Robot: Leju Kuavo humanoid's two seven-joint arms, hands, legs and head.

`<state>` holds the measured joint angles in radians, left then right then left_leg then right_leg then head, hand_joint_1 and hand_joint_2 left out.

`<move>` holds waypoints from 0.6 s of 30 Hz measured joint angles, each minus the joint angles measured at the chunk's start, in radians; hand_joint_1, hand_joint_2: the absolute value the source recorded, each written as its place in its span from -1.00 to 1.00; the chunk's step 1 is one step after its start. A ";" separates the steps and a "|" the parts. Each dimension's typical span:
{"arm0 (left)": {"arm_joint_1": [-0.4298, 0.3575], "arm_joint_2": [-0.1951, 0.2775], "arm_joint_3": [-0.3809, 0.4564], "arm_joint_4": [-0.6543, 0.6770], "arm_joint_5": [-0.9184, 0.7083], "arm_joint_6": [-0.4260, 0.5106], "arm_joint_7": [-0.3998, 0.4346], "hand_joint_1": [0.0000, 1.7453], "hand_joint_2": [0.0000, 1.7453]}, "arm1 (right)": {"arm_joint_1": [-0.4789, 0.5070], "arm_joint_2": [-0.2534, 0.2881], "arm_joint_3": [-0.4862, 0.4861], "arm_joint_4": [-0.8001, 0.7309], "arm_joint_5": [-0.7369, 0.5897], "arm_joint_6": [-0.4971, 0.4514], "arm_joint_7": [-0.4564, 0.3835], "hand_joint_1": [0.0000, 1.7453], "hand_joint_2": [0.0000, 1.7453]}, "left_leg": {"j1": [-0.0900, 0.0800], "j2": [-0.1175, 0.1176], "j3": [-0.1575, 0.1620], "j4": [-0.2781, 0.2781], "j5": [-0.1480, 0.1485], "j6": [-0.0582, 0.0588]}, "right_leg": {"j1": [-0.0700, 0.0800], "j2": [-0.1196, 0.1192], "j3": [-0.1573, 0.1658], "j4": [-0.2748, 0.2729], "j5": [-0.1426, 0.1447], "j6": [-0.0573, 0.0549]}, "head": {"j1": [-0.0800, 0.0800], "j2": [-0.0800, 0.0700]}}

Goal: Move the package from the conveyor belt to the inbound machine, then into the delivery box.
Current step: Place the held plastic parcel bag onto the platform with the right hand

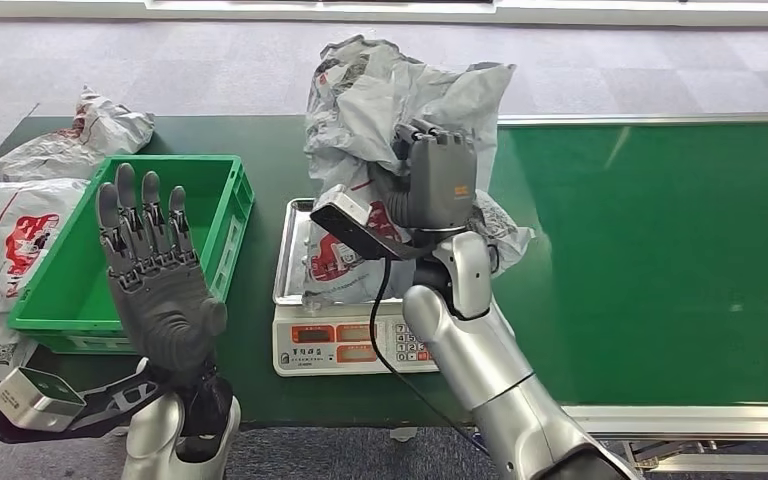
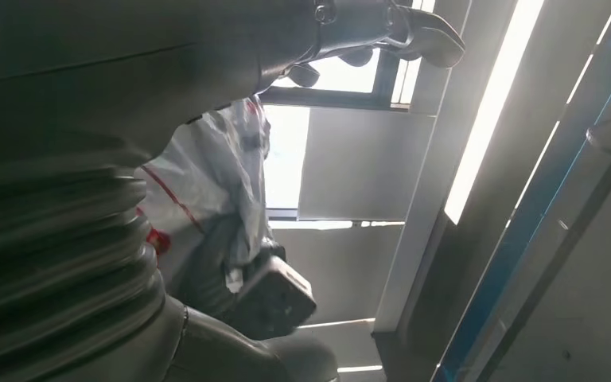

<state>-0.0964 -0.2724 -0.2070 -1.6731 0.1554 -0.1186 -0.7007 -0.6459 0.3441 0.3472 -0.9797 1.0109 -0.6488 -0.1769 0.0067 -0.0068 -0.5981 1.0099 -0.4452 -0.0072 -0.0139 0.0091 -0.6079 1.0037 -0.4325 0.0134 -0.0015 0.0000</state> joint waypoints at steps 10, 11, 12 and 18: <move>-0.014 0.009 -0.017 0.018 -0.012 0.000 0.000 -1.00 1.00 | -0.065 0.019 0.051 0.227 -0.016 -0.013 0.003 1.00 1.00 | 0.000 -0.001 -0.001 0.000 0.000 0.000 | -0.001 0.000 -0.001 0.000 0.000 0.000 | 0.000 0.000; -0.014 0.010 -0.017 0.019 -0.012 0.000 0.000 -1.00 1.00 | -0.067 0.020 0.052 0.236 -0.017 -0.013 0.003 0.50 1.00 | 0.000 -0.001 -0.001 0.000 0.000 0.000 | -0.001 0.000 -0.001 0.000 0.000 0.000 | 0.000 0.000; -0.015 0.011 -0.017 0.021 -0.012 0.000 0.000 -1.00 1.00 | -0.070 0.020 0.053 0.244 -0.021 -0.013 0.003 0.00 1.00 | 0.000 -0.001 -0.001 0.000 0.000 0.000 | -0.001 0.000 -0.001 0.000 0.000 0.000 | 0.000 0.000; -0.015 0.014 -0.018 0.034 -0.015 0.017 0.000 -1.00 1.00 | -0.075 0.021 0.060 0.288 -0.008 -0.037 0.027 -1.00 -1.00 | 0.000 -0.001 -0.001 0.000 0.000 0.000 | 0.000 0.000 -0.001 0.000 0.000 0.000 | 0.000 0.000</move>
<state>-0.1115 -0.2588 -0.2247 -1.6388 0.1400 -0.1019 -0.7009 -0.7210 0.3655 0.4075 -0.6919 1.0030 -0.6855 -0.1501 0.0067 -0.0074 -0.5989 1.0100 -0.4455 -0.0070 -0.0143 0.0090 -0.6087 1.0033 -0.4327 0.0134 -0.0015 0.0000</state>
